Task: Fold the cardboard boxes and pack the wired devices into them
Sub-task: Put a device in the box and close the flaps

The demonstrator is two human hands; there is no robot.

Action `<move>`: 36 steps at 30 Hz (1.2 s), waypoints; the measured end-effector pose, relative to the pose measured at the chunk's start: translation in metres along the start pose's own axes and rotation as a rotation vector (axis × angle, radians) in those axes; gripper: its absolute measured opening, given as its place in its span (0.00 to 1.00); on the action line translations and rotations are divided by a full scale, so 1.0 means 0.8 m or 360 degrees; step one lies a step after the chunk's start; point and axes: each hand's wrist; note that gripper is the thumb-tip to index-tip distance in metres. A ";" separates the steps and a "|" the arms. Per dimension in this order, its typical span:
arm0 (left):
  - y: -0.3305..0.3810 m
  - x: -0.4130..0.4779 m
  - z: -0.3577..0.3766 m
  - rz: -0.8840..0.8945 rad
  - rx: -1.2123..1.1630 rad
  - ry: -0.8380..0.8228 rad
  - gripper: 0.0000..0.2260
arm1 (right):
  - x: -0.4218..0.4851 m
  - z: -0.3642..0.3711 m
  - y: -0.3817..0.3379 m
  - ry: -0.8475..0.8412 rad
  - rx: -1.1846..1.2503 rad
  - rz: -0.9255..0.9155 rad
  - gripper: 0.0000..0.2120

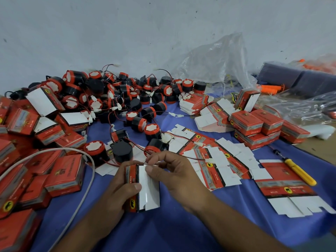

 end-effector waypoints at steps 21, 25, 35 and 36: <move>0.028 -0.001 0.014 -0.0178 -0.0583 0.0167 0.20 | -0.004 -0.007 -0.003 -0.0267 -0.0604 -0.0290 0.29; 0.026 0.000 0.012 -0.0167 -0.0579 0.0159 0.21 | -0.006 -0.004 -0.009 -0.0256 -0.0702 -0.0271 0.36; 0.013 0.002 0.008 -0.0054 -0.0418 0.0147 0.22 | -0.005 -0.013 -0.016 -0.0405 -0.0669 -0.0118 0.35; 0.012 0.002 0.008 -0.0035 -0.0382 0.0147 0.21 | -0.004 -0.014 -0.015 -0.0409 -0.0590 -0.0076 0.30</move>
Point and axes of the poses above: each hand's wrist, its own x-axis towards the middle knuckle, its own z-axis out of the palm, y = z × x, and after that the axes turned 4 degrees about -x, right-handed
